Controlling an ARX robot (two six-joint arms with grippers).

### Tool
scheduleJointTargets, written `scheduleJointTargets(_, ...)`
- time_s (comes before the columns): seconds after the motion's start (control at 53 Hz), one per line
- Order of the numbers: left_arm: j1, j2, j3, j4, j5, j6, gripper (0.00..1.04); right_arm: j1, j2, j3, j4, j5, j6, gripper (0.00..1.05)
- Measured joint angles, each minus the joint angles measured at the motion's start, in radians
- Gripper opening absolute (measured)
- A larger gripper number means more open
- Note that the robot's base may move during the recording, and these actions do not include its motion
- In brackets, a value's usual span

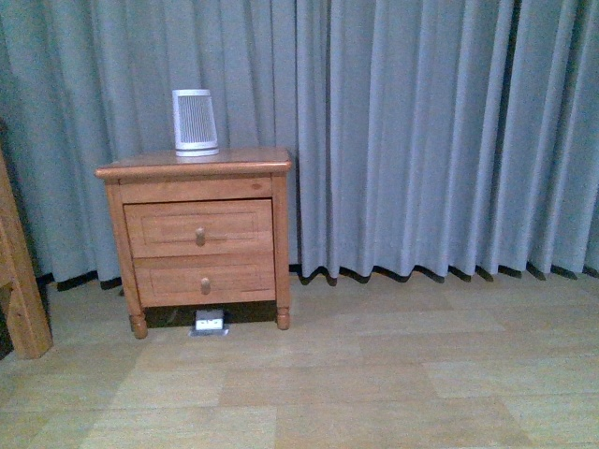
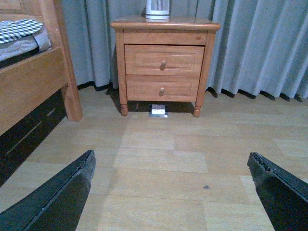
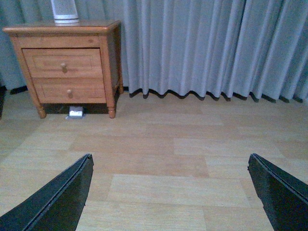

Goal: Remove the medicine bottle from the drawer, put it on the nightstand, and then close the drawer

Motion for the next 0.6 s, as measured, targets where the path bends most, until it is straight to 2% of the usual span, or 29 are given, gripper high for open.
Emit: scheduleJointTargets(0.603,0.000,0.000,0.000,0.000,0.000,0.000,0.98,0.000,0.000,0.000,0.000,0.000,0.000,0.98)
